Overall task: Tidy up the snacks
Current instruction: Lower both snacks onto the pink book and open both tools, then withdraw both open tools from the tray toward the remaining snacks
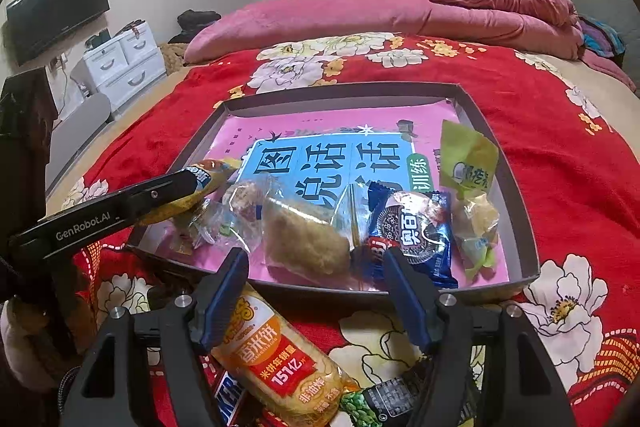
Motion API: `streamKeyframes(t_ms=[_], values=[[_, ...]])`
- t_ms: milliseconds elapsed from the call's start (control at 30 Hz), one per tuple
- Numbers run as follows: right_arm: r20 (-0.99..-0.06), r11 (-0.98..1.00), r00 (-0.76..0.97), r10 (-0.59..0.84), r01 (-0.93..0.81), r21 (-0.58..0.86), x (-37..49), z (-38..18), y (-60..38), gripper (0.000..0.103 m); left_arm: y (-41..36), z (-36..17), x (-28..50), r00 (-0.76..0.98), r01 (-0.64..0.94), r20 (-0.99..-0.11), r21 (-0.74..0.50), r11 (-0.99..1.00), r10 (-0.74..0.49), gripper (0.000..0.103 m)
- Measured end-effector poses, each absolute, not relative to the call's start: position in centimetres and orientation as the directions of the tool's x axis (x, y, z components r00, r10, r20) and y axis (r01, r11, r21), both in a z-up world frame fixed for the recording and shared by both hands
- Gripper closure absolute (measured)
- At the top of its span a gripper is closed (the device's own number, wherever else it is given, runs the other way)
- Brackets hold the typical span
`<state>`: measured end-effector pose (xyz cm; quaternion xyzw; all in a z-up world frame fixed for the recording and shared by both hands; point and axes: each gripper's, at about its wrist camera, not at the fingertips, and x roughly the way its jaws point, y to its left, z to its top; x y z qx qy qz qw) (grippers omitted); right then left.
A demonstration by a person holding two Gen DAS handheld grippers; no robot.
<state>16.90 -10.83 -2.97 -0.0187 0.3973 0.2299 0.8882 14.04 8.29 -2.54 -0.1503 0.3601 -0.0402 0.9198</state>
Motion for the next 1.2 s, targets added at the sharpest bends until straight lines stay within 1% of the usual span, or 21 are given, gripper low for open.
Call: streamKeyframes(t_ms=[100, 167, 233, 300, 367, 500, 567, 967, 1200], values=[[-0.711, 0.894, 0.584, 0.393, -0.422, 0.148, 16.8, -2.9, -11.0, 0.033, 8.3, -2.4, 13.9, 0.738, -0.031, -0.649, -0.305, 0.952, -0.184, 0.068], [-0.709, 0.896, 0.588, 0.39, -0.419, 0.146, 16.7, -2.8, -11.0, 0.033, 8.3, -2.3, 13.8, 0.741, -0.031, -0.646, -0.308, 0.951, -0.185, 0.061], [-0.702, 0.898, 0.595, 0.39, -0.415, 0.147, 16.6, -2.5, -11.2, 0.033, 8.4, -2.1, 13.7, 0.746, -0.033, -0.641, -0.31, 0.95, -0.183, 0.057], [-0.694, 0.9, 0.605, 0.39, -0.411, 0.148, 16.5, -2.2, -11.5, 0.033, 8.6, -1.9, 13.6, 0.747, -0.035, -0.639, -0.314, 0.949, -0.184, 0.056], [-0.685, 0.902, 0.616, 0.389, -0.405, 0.149, 16.4, -2.0, -11.8, 0.03, 8.7, -1.9, 13.5, 0.748, -0.037, -0.637, -0.32, 0.947, -0.186, 0.052], [-0.67, 0.907, 0.633, 0.388, -0.39, 0.158, 16.3, -1.4, -12.6, 0.029, 8.8, -1.6, 13.4, 0.751, -0.039, -0.633, -0.327, 0.944, -0.188, 0.05], [-0.665, 0.909, 0.639, 0.387, -0.383, 0.161, 16.3, -1.2, -12.9, 0.029, 8.8, -1.5, 13.2, 0.754, -0.042, -0.63, -0.327, 0.944, -0.185, 0.044], [-0.649, 0.921, 0.662, 0.375, -0.348, 0.176, 16.0, -0.3, -14.8, 0.028, 9.5, -0.3, 12.0, 0.783, -0.057, -0.601, -0.33, 0.942, -0.163, 0.033], [-0.643, 0.924, 0.67, 0.371, -0.333, 0.186, 15.7, 0.1, -15.6, 0.027, 9.6, 0.1, 11.5, 0.789, -0.07, -0.597, -0.321, 0.945, -0.144, 0.03]])
